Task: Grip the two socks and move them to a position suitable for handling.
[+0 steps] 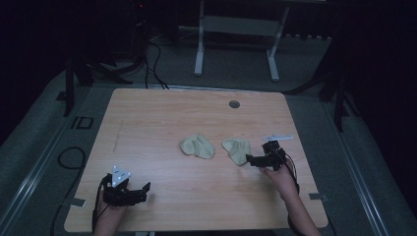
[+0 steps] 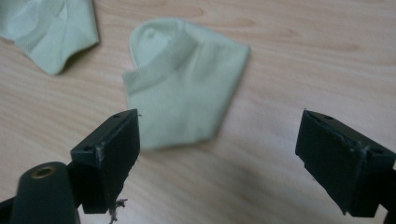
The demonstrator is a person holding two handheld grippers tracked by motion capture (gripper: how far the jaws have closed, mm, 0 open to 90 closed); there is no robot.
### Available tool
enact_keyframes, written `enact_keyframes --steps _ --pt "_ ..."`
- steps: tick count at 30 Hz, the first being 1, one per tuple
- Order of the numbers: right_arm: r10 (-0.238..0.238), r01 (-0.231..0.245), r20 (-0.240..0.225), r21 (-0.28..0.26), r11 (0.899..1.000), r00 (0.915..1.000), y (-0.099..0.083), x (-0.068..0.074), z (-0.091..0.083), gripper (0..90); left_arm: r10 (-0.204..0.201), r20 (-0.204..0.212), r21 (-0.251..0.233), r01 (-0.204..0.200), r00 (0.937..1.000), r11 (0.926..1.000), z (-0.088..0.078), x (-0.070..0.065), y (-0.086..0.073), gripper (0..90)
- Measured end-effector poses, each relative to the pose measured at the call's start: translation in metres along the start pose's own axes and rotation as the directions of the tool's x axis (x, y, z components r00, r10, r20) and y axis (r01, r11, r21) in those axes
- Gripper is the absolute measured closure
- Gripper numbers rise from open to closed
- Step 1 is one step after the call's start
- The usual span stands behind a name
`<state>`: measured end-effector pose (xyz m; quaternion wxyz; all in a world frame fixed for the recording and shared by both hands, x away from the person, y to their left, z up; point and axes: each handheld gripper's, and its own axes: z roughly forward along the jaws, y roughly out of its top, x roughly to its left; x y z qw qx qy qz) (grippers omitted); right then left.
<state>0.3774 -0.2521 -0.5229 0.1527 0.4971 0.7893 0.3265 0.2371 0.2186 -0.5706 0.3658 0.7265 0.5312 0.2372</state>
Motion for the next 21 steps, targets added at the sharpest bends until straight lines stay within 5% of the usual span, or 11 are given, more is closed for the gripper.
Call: enact_keyframes --steps 12,21 --pt "-0.07 0.069 0.009 0.028 0.997 0.9975 0.039 0.022 0.03 20.8 0.003 -0.001 -0.004 -0.003 1.0 1.0 0.0 -0.001 -0.001 1.5" --pt "-0.089 0.086 0.049 0.054 0.995 0.9948 0.046 0.037 0.06 29.8 0.004 0.0 -0.005 -0.004 1.0 1.0 0.0 0.0 -0.001 1.3"
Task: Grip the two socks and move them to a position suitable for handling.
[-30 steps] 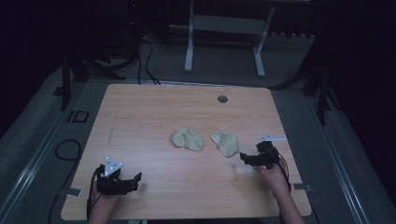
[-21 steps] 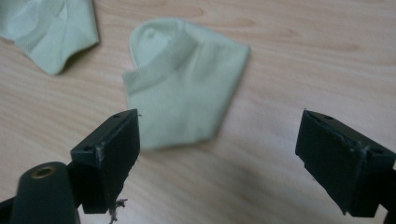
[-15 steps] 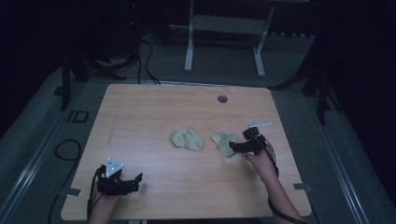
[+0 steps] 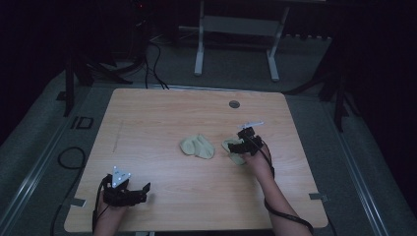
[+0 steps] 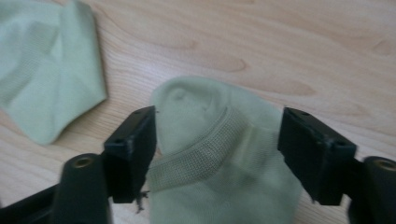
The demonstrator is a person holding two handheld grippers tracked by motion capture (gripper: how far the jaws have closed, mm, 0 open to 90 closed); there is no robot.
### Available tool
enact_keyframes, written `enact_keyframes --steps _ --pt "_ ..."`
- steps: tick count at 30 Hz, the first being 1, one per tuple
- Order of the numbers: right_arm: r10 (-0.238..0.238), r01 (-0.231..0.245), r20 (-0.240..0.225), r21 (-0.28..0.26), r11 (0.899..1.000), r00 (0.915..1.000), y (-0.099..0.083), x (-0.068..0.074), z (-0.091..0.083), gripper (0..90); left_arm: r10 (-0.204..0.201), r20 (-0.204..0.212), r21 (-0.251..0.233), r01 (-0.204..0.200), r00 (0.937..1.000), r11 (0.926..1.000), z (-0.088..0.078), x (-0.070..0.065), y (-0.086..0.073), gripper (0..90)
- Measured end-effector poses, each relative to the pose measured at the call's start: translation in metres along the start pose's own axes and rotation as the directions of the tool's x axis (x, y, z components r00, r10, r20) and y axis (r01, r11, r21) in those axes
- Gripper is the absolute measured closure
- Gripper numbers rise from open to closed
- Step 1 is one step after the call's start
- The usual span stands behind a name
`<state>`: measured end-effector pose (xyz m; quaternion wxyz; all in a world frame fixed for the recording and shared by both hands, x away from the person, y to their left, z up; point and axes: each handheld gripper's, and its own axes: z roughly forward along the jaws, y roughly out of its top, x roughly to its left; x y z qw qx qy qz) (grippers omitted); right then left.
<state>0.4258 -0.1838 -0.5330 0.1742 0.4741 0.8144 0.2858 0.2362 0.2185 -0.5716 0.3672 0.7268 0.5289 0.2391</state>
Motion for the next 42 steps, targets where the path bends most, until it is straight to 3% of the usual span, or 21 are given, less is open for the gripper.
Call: enact_keyframes --steps 5,7,13,16,19,27,30,35,42 --pt "-0.013 0.011 0.029 0.06 0.998 0.9995 -0.006 0.003 0.016 34.5 -0.002 0.001 -0.002 0.002 1.0 1.0 0.0 0.001 0.0 1.2" --pt "-0.012 0.01 0.032 0.039 0.999 0.9994 -0.008 0.004 0.016 38.3 -0.004 0.005 -0.007 0.004 1.0 1.0 0.0 0.001 0.0 1.2" --pt "-0.048 0.047 0.021 0.044 0.998 0.9986 -0.007 0.007 0.013 69.3 0.002 0.016 0.003 -0.002 0.9999 1.0 0.001 0.0 -0.001 1.2" --pt "-0.066 0.065 0.02 0.05 0.997 0.9976 -0.006 0.01 0.013 78.5 0.003 0.018 0.003 -0.003 0.9998 1.0 0.001 0.0 -0.001 1.2" --pt "-0.071 0.072 -0.012 0.069 0.995 0.9974 -0.004 0.011 0.011 80.2 0.003 0.026 0.009 -0.003 0.9997 1.0 0.003 -0.001 -0.002 1.2" --pt "-0.12 0.122 -0.046 0.036 0.992 0.9917 -0.001 0.019 -0.008 80.4 0.003 0.027 0.008 -0.003 0.9996 1.0 0.003 -0.001 -0.001 1.3" --pt "-0.168 0.169 -0.061 0.013 0.986 0.984 -0.001 0.028 -0.02 80.4 0.0 0.025 0.006 0.0 0.9997 1.0 0.002 -0.001 -0.001 1.2" --pt "-0.187 0.186 -0.092 -0.013 0.982 0.9781 -0.002 0.035 -0.039 80.5 -0.001 0.028 0.011 0.0 0.9996 0.9999 0.003 0.0 -0.002 1.3" --pt "-0.233 0.227 -0.133 -0.057 0.972 0.9634 -0.01 0.049 -0.068 80.6 -0.017 0.032 0.002 0.017 0.9993 0.9999 0.003 0.0 -0.001 1.2"
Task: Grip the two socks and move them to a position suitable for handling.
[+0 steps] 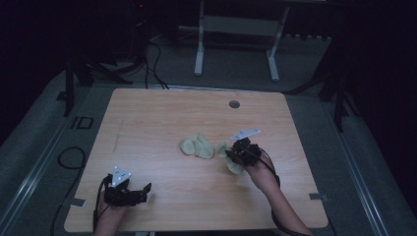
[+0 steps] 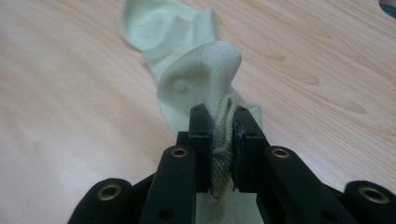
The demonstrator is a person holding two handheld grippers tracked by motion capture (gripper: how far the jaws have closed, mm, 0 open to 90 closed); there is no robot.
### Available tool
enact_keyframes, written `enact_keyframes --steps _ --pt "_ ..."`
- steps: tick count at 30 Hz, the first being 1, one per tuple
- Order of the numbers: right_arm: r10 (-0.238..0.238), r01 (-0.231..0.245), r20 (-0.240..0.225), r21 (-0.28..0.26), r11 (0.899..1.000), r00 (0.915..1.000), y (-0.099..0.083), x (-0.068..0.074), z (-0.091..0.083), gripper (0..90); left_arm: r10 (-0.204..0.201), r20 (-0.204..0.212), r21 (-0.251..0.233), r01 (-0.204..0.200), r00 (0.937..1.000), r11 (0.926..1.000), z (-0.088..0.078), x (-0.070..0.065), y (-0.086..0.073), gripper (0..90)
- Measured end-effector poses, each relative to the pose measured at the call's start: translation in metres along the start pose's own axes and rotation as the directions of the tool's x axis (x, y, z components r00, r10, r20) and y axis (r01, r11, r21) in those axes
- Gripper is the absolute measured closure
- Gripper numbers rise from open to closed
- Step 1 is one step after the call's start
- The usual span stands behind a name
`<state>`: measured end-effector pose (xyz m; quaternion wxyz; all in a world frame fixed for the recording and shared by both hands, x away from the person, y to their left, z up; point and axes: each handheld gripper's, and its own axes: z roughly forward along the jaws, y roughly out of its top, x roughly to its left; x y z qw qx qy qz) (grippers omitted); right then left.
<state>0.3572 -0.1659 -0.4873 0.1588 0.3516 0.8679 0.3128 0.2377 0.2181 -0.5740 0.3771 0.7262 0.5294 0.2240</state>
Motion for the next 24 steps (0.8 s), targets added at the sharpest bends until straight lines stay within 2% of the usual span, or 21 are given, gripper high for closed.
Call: enact_keyframes --steps 5,10,16,18,24 --pt "-0.053 0.053 -0.017 -0.027 0.998 0.9984 -0.002 0.018 -0.021 80.6 0.004 0.004 0.0 -0.004 1.0 1.0 0.001 -0.001 0.001 1.2" --pt "-0.128 0.127 -0.033 -0.033 0.991 0.9912 -0.01 0.041 -0.034 80.6 0.002 0.005 -0.004 -0.002 1.0 1.0 0.001 -0.002 0.001 1.2" --pt "-0.148 0.152 -0.07 0.049 0.987 0.9864 -0.034 0.057 -0.012 80.6 0.006 0.007 -0.004 -0.006 1.0 1.0 0.001 -0.003 0.001 1.2" --pt "-0.134 0.139 -0.081 0.071 0.988 0.9877 -0.041 0.059 -0.003 80.5 0.007 0.009 -0.003 -0.007 0.9999 1.0 0.001 -0.003 0.002 1.3" --pt "-0.13 0.141 -0.092 0.121 0.983 0.9873 -0.054 0.066 0.019 79.8 0.01 0.017 -0.009 -0.01 0.9998 0.9999 0.0 -0.004 0.002 1.3"
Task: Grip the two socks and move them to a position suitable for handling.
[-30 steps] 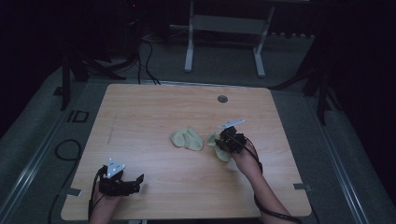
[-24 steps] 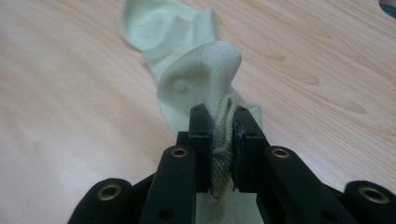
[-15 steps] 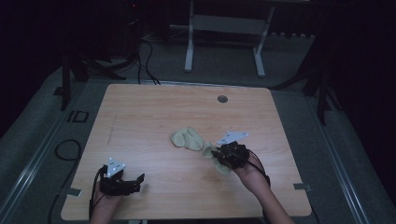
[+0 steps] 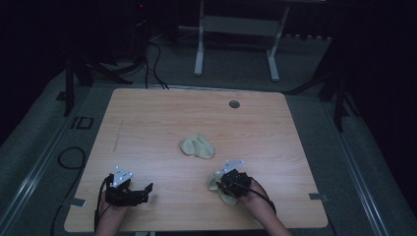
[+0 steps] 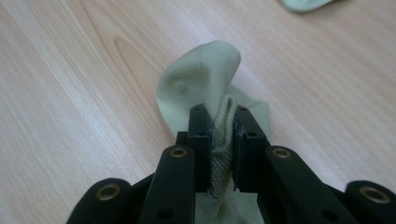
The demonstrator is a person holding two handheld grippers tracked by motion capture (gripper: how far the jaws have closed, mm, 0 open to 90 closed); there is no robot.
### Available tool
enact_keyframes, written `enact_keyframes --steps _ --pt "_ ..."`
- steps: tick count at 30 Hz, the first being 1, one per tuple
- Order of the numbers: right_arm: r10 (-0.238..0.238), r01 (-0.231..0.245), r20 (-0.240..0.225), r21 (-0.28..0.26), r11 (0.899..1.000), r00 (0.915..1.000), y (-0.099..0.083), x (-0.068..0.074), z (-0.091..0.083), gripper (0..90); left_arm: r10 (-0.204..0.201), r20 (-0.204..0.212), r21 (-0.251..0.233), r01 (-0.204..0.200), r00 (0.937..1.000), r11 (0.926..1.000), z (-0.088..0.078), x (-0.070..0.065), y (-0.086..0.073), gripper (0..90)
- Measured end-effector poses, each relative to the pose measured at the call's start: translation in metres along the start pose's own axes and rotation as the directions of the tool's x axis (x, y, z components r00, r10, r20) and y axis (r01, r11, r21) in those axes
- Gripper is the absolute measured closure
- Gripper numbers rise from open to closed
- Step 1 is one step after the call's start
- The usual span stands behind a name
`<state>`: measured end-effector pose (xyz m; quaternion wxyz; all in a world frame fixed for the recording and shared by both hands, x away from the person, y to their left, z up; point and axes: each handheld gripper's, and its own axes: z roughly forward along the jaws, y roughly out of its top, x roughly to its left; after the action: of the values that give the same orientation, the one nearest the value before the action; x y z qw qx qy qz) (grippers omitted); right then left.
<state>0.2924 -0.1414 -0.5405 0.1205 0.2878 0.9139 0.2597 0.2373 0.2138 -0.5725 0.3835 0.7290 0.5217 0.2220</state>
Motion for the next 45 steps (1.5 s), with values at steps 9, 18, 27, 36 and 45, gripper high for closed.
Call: enact_keyframes --steps 9,18,27,36,45 --pt "0.013 -0.013 0.001 -0.007 1.0 0.9999 -0.005 0.014 0.007 56.3 0.0 0.011 -0.028 0.001 0.9999 0.9996 -0.003 0.0 0.002 1.3" --pt "0.059 -0.059 0.005 -0.04 0.997 0.9982 -0.001 0.027 0.014 39.3 0.077 0.082 -0.025 -0.075 0.9937 0.9969 0.0 -0.015 0.009 1.3" --pt "0.092 -0.094 -0.027 -0.067 0.993 0.9954 0.008 0.027 0.011 36.3 0.202 0.202 -0.075 -0.19 0.9584 0.9788 0.002 -0.051 0.021 7.4" --pt "0.007 -0.012 -0.074 -0.073 0.997 0.9972 -0.001 0.035 -0.014 59.4 0.367 0.384 -0.158 -0.331 0.8475 0.9303 0.006 -0.097 0.032 55.8" --pt "-0.032 0.03 -0.107 -0.025 0.999 0.9937 -0.013 0.042 -0.006 67.3 0.448 0.39 -0.03 -0.475 0.8046 0.8796 0.045 -0.132 0.038 86.2"
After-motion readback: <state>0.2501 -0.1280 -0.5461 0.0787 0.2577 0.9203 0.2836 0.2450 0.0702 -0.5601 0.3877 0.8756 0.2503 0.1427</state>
